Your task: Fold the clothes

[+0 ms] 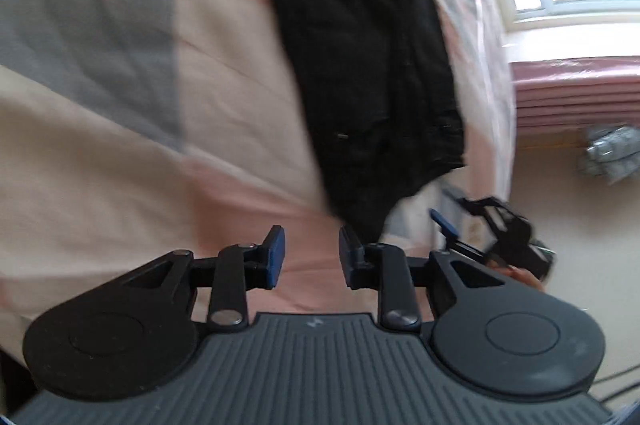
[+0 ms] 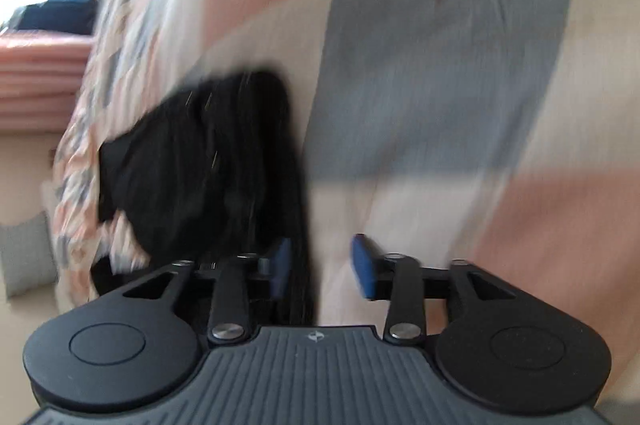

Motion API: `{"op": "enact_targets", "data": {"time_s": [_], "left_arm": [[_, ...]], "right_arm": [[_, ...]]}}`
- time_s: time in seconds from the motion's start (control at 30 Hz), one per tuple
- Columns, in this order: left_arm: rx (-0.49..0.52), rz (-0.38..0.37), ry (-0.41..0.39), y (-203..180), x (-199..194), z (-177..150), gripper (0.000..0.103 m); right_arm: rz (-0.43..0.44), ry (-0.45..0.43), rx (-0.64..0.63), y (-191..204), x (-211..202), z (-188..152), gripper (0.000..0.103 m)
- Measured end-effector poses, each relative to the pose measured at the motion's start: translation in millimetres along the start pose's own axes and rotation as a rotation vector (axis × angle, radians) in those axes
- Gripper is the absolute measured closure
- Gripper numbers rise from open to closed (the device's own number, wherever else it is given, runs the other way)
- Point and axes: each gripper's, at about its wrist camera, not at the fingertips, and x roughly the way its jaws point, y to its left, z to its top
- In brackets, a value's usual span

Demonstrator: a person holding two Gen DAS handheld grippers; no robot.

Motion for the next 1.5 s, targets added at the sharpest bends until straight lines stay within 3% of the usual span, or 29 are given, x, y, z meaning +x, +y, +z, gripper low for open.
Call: {"op": "enact_targets", "data": {"time_s": [0.07, 0.2, 0.3, 0.4, 0.63, 0.73, 0.83, 1.0, 1.03, 1.1, 1.13, 1.2, 1.23, 1.33, 1.43, 1.5], "left_arm": [[0.045, 0.078, -0.04, 4, -21, 22, 0.067], [0.081, 0.163, -0.102, 14, -30, 60, 0.067], [0.125, 0.208, -0.134, 10, -23, 90, 0.064], [0.169, 0.252, -0.145, 18, -26, 122, 0.061], [0.276, 0.347, -0.203, 28, -24, 234, 0.036], [0.27, 0.306, -0.25, 44, -32, 307, 0.036], [0.199, 0.241, -0.3, 66, -42, 386, 0.036], [0.102, 0.201, -0.393, 94, -52, 490, 0.032], [0.087, 0.195, -0.386, 97, -49, 505, 0.029], [0.061, 0.175, -0.359, 103, -39, 532, 0.029], [0.051, 0.16, -0.337, 105, -32, 540, 0.033], [0.034, 0.131, -0.317, 105, -24, 547, 0.066], [0.029, 0.119, -0.314, 103, -24, 546, 0.094], [0.118, 0.153, -0.392, 83, -45, 531, 0.102], [0.256, 0.179, -0.457, 52, -85, 498, 0.102], [0.276, 0.161, -0.494, 40, -120, 466, 0.102]], "right_arm": [[0.076, 0.053, 0.039, -1, 5, -37, 0.046], [0.188, 0.153, 0.193, -10, 22, -104, 0.045], [0.193, 0.078, 0.28, -20, 22, -133, 0.039], [0.195, 0.065, 0.359, -24, 32, -153, 0.036], [0.183, -0.164, 0.368, -14, 56, -190, 0.035], [0.186, -0.33, 0.39, -3, 70, -206, 0.034], [0.17, -0.498, 0.423, 14, 86, -226, 0.029], [0.143, -0.666, 0.497, 26, 92, -243, 0.029], [0.136, -0.681, 0.512, 28, 92, -245, 0.035], [0.098, -0.692, 0.533, 30, 86, -245, 0.057], [0.081, -0.688, 0.541, 30, 81, -245, 0.081], [0.098, -0.696, 0.54, 32, 68, -247, 0.085], [0.101, -0.703, 0.507, 33, 54, -248, 0.087], [0.124, -0.751, 0.391, 53, 16, -242, 0.091], [0.161, -0.803, 0.3, 67, -33, -230, 0.093], [0.173, -0.799, 0.221, 71, -70, -220, 0.093]]}}
